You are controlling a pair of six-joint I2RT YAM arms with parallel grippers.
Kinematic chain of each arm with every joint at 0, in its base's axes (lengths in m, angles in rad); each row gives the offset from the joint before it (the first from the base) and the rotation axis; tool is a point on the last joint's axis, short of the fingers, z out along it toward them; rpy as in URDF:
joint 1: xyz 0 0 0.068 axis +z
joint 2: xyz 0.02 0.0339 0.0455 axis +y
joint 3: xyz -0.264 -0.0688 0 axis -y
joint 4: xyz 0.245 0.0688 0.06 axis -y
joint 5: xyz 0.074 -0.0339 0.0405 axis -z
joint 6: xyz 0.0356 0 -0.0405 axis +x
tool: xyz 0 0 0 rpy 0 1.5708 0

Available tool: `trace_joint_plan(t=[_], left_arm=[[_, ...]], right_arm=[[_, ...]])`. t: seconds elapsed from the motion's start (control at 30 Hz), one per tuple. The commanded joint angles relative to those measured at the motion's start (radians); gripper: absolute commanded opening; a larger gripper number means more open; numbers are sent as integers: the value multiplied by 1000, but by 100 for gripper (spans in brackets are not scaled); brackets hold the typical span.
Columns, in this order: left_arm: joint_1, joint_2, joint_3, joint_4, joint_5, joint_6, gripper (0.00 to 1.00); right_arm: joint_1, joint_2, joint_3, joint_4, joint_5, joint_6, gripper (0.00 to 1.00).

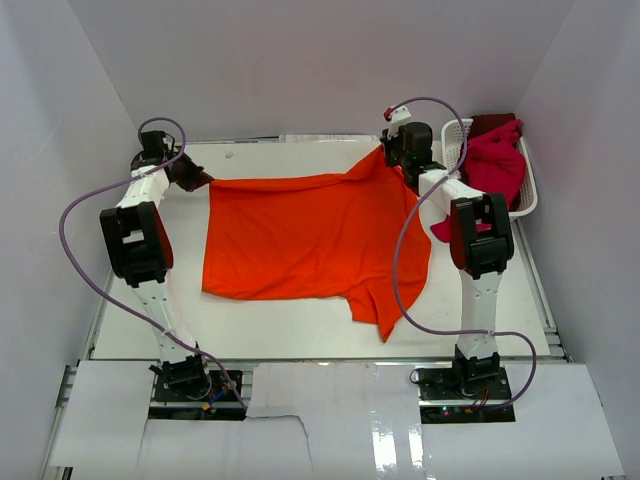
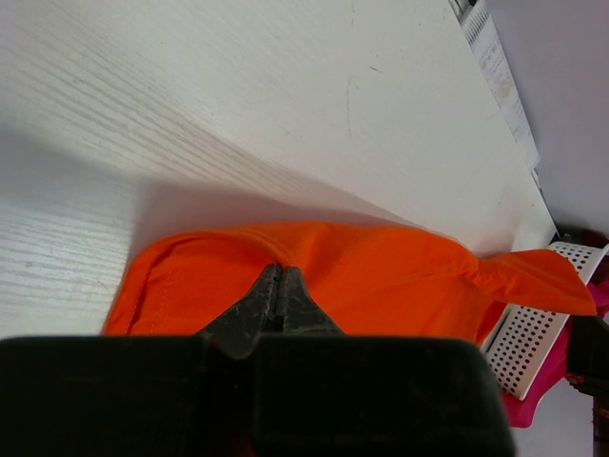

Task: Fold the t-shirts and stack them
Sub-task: Fold the flattened tshirt in 1/3 of the way

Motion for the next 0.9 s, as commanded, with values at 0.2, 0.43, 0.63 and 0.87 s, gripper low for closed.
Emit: trace_joint_plan(t=[0.2,0.43,0.63,0.87], left_arm=[[13,-110,28,-14,4,17,0],[20,-121,2,-14,9,19,0],[20,-123,-25,0,14,17,0],[20,-115,-51,26,34,5,0]], right_arm=[[13,-138,-96,-27,45,-1,8],[13,-176,-70,-87,54,-9,8],[13,-228,-89,-125,57,-7,8],[18,-288,-136,-147,57,1,8]])
